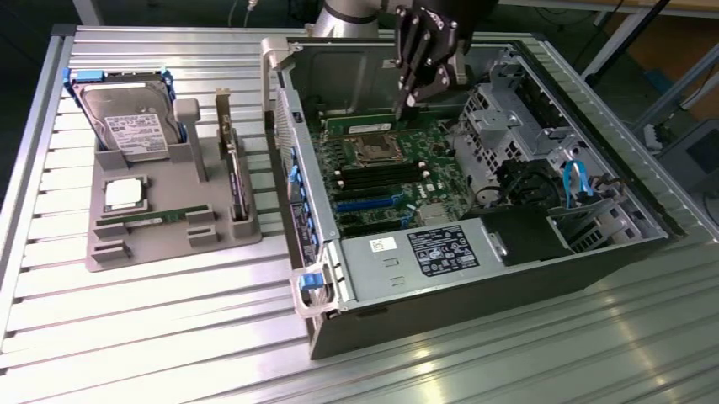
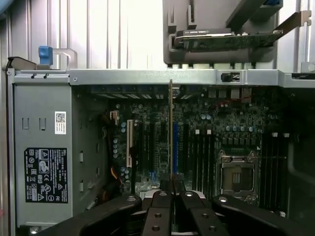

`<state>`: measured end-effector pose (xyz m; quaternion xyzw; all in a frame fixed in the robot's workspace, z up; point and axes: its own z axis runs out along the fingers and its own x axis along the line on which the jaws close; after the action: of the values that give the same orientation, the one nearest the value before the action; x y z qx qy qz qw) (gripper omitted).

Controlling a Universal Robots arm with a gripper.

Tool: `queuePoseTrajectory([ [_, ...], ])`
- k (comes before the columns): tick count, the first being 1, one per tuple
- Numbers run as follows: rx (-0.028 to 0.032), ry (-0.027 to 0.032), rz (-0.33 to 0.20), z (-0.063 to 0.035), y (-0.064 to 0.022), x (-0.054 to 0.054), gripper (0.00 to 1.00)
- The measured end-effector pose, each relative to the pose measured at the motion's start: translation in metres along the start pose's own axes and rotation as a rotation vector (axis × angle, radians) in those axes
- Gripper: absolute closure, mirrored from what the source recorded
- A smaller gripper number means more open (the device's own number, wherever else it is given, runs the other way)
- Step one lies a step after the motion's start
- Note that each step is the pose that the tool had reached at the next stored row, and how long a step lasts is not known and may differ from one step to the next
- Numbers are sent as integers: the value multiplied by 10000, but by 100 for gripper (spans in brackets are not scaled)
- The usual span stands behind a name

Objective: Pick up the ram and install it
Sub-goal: 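Pick up the ram and move it above insertion slot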

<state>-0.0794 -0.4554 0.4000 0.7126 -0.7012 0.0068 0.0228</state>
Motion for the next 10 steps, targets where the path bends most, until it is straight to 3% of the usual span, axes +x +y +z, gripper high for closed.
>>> queuePoseTrajectory([
  [5, -1, 1, 0, -4, -177, 3, 88],
  [6, 0, 0, 1, -5, -246, 4, 88],
  [10, 0, 1, 1, -6, -257, 4, 88],
])
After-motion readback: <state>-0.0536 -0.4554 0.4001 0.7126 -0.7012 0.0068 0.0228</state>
